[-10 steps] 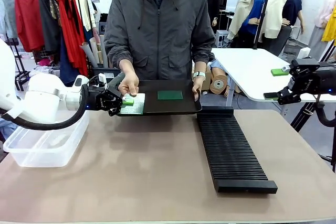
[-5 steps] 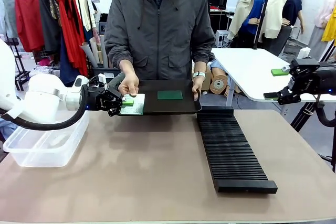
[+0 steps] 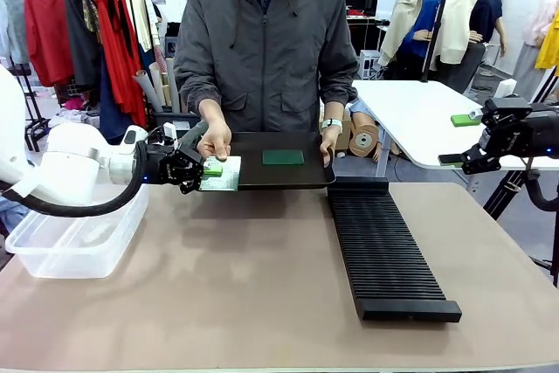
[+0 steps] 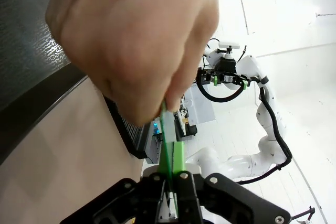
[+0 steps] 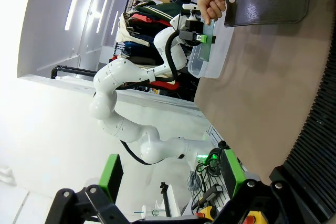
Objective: Sort PCBs into racks and boxes based on the side picked up.
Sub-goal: If the short side of the Blank PCB is picked up, insert it into the PCB Rack ; if the long side is picked up, place it in the Organizing box.
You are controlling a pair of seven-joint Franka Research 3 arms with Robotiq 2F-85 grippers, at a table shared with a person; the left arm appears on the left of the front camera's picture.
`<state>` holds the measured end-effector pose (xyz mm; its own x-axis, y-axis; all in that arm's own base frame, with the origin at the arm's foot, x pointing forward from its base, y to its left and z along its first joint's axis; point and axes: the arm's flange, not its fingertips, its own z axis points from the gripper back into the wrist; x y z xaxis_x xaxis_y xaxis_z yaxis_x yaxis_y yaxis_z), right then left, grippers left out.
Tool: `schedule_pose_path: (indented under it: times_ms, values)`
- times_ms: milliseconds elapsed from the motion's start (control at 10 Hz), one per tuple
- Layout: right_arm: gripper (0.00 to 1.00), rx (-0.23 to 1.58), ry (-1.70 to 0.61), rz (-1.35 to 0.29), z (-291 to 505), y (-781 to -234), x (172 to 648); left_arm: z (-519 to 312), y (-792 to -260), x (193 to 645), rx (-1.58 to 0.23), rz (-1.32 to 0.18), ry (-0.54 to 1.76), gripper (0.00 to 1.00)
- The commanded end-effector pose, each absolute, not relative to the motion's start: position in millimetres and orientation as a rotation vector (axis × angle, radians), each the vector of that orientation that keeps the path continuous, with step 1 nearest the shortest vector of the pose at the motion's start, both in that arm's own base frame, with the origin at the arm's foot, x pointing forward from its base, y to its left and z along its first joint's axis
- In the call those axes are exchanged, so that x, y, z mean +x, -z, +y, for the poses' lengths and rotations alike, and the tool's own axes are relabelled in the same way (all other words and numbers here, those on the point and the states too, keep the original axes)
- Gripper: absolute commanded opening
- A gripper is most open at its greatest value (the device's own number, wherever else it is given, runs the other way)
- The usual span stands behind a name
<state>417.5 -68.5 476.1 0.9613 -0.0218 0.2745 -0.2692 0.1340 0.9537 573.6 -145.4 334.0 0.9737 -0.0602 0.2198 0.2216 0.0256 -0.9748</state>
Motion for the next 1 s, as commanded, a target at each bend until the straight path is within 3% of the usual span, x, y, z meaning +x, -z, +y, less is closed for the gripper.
schedule_pose_path:
  times_ms: [0,900]
  values:
    - [1.0,1.433,-0.185,-0.247,-68.6,-479.9,417.1,-146.2,-335.3,573.4,-1.537,-0.128,0.223,0.0]
    - [1.0,1.433,-0.185,-0.247,-68.6,-479.9,417.1,-146.2,-335.3,573.4,-1.537,-0.128,0.223,0.0]
